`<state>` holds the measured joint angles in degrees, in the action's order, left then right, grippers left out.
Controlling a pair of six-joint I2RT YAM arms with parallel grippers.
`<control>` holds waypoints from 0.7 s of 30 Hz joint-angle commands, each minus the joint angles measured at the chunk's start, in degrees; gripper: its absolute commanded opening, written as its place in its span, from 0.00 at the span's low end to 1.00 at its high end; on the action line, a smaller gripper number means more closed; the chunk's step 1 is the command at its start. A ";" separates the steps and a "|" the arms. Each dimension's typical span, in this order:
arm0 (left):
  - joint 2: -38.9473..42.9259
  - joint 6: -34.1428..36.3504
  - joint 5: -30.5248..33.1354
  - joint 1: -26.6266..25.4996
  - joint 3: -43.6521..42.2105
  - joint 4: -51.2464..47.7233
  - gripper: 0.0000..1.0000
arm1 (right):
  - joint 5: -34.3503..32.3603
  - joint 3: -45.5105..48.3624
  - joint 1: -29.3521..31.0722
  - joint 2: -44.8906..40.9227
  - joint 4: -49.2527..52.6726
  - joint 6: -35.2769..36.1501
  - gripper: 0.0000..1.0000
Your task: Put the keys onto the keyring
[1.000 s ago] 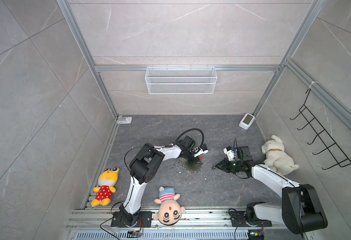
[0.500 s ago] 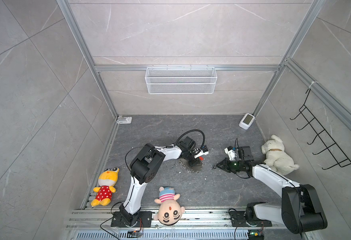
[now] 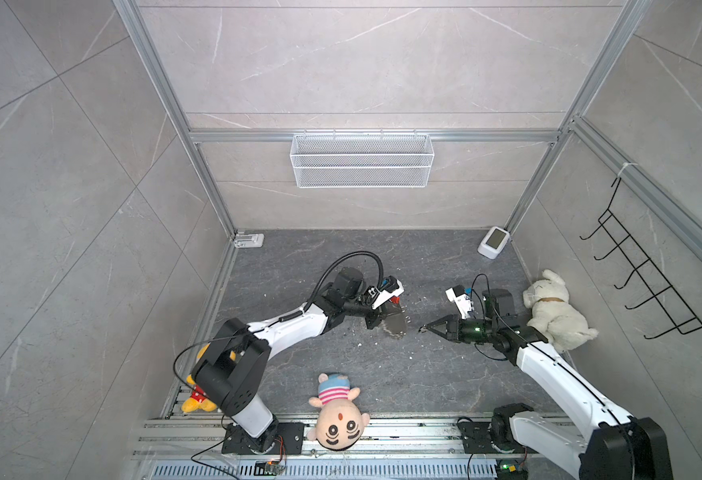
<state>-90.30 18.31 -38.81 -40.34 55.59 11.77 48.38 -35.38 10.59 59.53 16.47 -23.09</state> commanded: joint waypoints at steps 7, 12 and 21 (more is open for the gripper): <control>9.58 -0.90 -2.75 0.79 -4.00 9.10 0.00 | 4.07 -12.02 8.56 0.56 1.15 1.69 0.00; 10.93 -1.79 -3.02 0.87 -4.27 9.18 0.00 | 4.44 -15.38 8.65 1.18 2.08 2.28 0.00; 11.12 -5.76 -2.62 0.87 -4.29 10.93 0.00 | 4.61 -16.68 8.59 3.31 4.02 3.86 0.00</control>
<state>-81.45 14.66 -39.62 -39.68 50.85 18.24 52.12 -50.89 18.96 62.43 19.44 -20.69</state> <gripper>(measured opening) 0.047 0.047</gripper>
